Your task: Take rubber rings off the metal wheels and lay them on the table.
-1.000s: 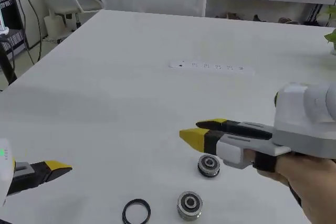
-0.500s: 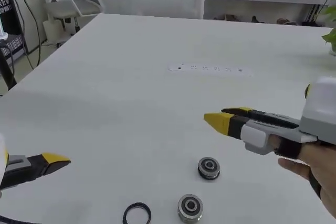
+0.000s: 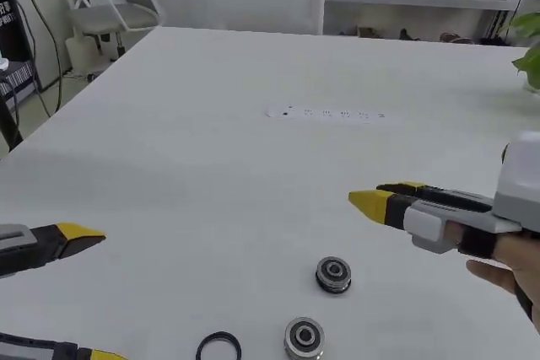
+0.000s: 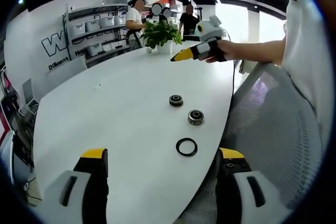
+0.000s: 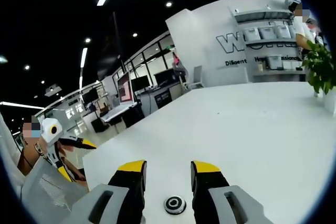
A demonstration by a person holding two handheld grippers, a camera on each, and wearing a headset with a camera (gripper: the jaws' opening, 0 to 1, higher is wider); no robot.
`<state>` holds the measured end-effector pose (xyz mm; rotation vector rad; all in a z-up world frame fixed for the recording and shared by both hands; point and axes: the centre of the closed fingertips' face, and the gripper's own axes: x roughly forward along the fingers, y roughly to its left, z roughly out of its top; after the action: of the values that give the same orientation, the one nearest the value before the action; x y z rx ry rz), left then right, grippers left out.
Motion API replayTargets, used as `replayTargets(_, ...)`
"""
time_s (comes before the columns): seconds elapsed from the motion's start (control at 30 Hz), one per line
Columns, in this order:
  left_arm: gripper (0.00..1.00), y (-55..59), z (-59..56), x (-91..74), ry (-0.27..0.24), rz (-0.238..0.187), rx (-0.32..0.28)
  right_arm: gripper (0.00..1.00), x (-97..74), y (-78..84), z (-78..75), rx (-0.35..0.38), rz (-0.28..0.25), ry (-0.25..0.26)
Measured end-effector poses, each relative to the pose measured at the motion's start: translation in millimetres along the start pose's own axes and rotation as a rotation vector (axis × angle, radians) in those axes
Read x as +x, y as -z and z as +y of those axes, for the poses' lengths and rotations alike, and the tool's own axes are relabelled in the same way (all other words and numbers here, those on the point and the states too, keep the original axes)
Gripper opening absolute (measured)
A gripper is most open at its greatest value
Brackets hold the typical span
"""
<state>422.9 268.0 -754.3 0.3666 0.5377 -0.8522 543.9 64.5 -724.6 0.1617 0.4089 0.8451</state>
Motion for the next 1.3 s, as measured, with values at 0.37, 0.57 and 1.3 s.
replayTargets(0.37,0.83,-20.9,0.0,-9.2,0.003,-0.050,0.006,0.31,-3.9,1.2,-8.1,0.012,0.001,0.019)
replayTargets(0.57,0.83,-35.9,0.5,-14.0,0.005,-0.076,0.020,0.31,-5.6,2.6,-11.9,0.018,0.004,0.024)
replayTargets(1.3,0.82,-83.8,15.7,-24.5,-0.022,-0.137,0.130,0.31,-7.1,12.6,-19.4,0.023,0.041,0.049)
